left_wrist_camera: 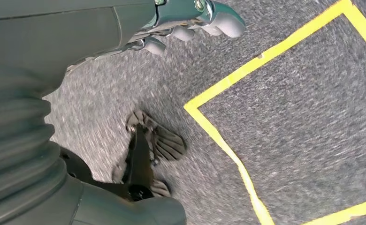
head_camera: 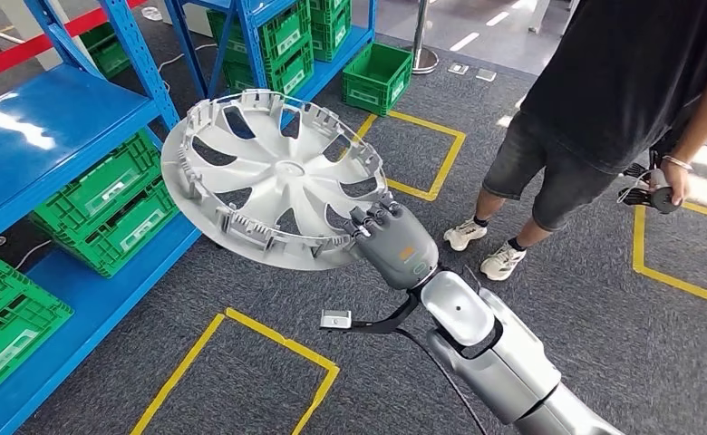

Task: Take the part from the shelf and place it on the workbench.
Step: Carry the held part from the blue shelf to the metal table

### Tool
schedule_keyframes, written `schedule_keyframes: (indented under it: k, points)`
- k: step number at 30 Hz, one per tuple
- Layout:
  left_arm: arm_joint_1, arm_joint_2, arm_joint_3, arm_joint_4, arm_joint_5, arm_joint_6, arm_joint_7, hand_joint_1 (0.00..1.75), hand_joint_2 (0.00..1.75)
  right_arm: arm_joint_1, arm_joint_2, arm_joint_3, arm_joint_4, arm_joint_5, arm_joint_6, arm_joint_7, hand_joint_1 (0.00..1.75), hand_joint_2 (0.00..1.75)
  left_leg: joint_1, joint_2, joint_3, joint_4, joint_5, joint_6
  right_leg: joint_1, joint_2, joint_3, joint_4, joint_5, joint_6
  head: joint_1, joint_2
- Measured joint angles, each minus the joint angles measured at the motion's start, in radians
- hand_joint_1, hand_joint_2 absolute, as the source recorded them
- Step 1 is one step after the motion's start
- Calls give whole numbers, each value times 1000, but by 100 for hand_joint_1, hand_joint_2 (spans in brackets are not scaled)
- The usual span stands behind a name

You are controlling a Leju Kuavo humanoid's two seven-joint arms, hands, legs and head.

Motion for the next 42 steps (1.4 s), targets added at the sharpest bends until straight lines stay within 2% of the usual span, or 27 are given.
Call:
schedule_keyframes:
  k: [2,4,6,7,8,9,11,13,15,17,18,20,21,22,23,24,26,28,30,31,33,35,37,38,39,40,42]
  points:
    - [-3,2,-14,-2,-8,0,-1,0,175,8,-14,-1,-9,0,5,-4,175,175,1,21,2,-5,4,15,2,-39,-13,24,-14,10,6,0]
    - [-7,5,-19,-5,6,1,-21,0,175,7,-19,0,-15,0,9,-16,175,175,-1,46,4,-7,4,24,6,-98,-64,128,-67,16,14,0]
    - [-10,12,-18,-6,27,0,-48,0,175,1,-19,1,-17,0,10,-30,175,175,-4,75,4,-7,2,28,4,-120,-129,259,-117,19,16,0]
    - [-13,16,-18,-8,38,-1,-63,0,175,-2,-18,2,-17,0,10,-36,175,175,-5,89,4,-7,1,28,3,-124,-143,288,-119,19,17,0]
    - [-17,19,-17,-11,47,-4,-76,0,175,-6,-17,2,-17,0,10,-40,175,175,-5,101,5,-7,0,28,3,-127,-135,274,-103,18,17,0]
    - [-24,21,-17,-14,55,-10,-89,0,175,-10,-14,2,-17,0,10,-44,175,175,-5,111,7,-7,-1,27,4,-133,-107,222,-74,15,17,0]
    - [-39,23,-15,-19,69,-27,-113,0,175,-17,-5,3,-20,-1,10,-51,175,175,-8,127,11,-6,-5,21,11,-174,-29,79,-21,4,16,0]
    - [-51,24,-9,-24,85,-44,-131,0,175,-28,7,5,-23,-1,8,-57,175,175,-13,142,14,-7,-9,11,21,-201,7,5,-6,-9,16,0]
    - [-58,23,1,-26,99,-52,-139,0,175,-43,18,7,-24,-2,7,-62,175,175,-14,158,19,-11,-10,-1,24,-182,5,0,-5,-19,16,0]
    - [-61,22,9,-27,109,-51,-134,0,175,-60,28,8,-24,-5,8,-70,175,175,-11,135,16,6,-27,-12,18,-160,9,-9,0,-31,15,0]
    - [-61,22,14,-27,116,-49,-127,0,175,-69,35,9,-24,-6,8,-74,175,175,-10,112,2,40,-49,-15,15,-149,12,-14,2,-37,14,0]
    - [-54,22,26,-25,129,-40,-108,0,175,-83,49,12,-23,-10,9,-79,175,175,-8,70,-56,161,-109,-18,12,-127,13,-15,3,-44,13,0]
    - [-48,22,32,-23,135,-34,-100,0,175,-88,55,14,-23,-12,10,-79,175,175,-8,63,-88,222,-129,-20,13,-114,14,-15,2,-45,13,0]
    - [-40,22,37,-21,140,-27,-94,0,175,-92,60,16,-22,-15,10,-79,175,175,-8,61,-111,259,-132,-21,13,-99,14,-14,2,-46,12,0]
    - [-32,22,42,-20,145,-21,-91,0,175,-96,63,17,-21,-17,11,-78,175,175,-8,60,-117,259,-115,-22,12,-85,15,-13,1,-45,12,0]
    - [-25,23,49,-19,149,-14,-91,0,175,-100,66,19,-20,-20,12,-77,175,175,-6,58,-105,220,-80,-23,11,-70,15,-10,0,-43,12,0]
    - [-16,25,61,-17,155,1,-94,0,175,-107,75,20,-16,-25,17,-74,175,175,0,30,-54,91,-10,-25,8,-45,13,0,-6,-34,12,0]
    - [-10,27,69,-14,159,21,-93,0,175,-112,86,20,-14,-31,21,-72,175,175,4,-4,-21,18,8,-20,7,-24,3,10,-8,-22,10,0]
    - [-6,30,80,-12,167,43,-90,0,175,-116,94,22,-11,-41,27,-73,175,175,1,-4,-17,11,4,-6,4,-6,-5,11,-4,-9,9,0]
    - [-5,32,86,-12,174,50,-90,0,175,-115,96,22,-9,-46,30,-73,175,175,0,6,-16,9,6,1,2,-7,-7,11,-4,-4,9,0]
    - [-3,38,99,-14,182,53,-97,0,175,-115,98,22,-6,-54,35,-72,175,175,1,24,-13,3,9,16,5,-50,-26,50,-27,5,15,0]
    - [3,45,106,-14,180,45,-104,0,175,-113,101,23,-4,-57,39,-69,175,175,-2,46,-11,1,8,25,6,-106,-84,166,-82,11,22,0]
    - [7,50,107,-14,177,40,-102,0,175,-110,103,24,-3,-60,41,-65,175,175,-7,71,-11,2,6,29,5,-122,-141,279,-120,13,22,0]
    - [8,51,108,-14,177,39,-98,0,175,-109,103,24,-2,-61,43,-62,175,175,-8,83,-11,2,5,29,5,-124,-146,289,-115,11,22,0]
    - [8,52,108,-14,178,39,-93,0,175,-108,103,24,-1,-62,45,-59,175,175,-9,95,-9,2,4,29,7,-127,-129,257,-93,7,22,0]
    - [8,52,110,-14,178,39,-89,0,175,-107,103,24,-1,-62,47,-56,175,175,-10,106,-8,2,3,29,11,-139,-92,191,-63,1,22,0]
    - [7,52,113,-14,181,36,-85,0,175,-106,104,23,-1,-59,49,-49,175,175,-13,124,-3,2,-1,23,24,-179,-17,54,-21,-16,22,0]
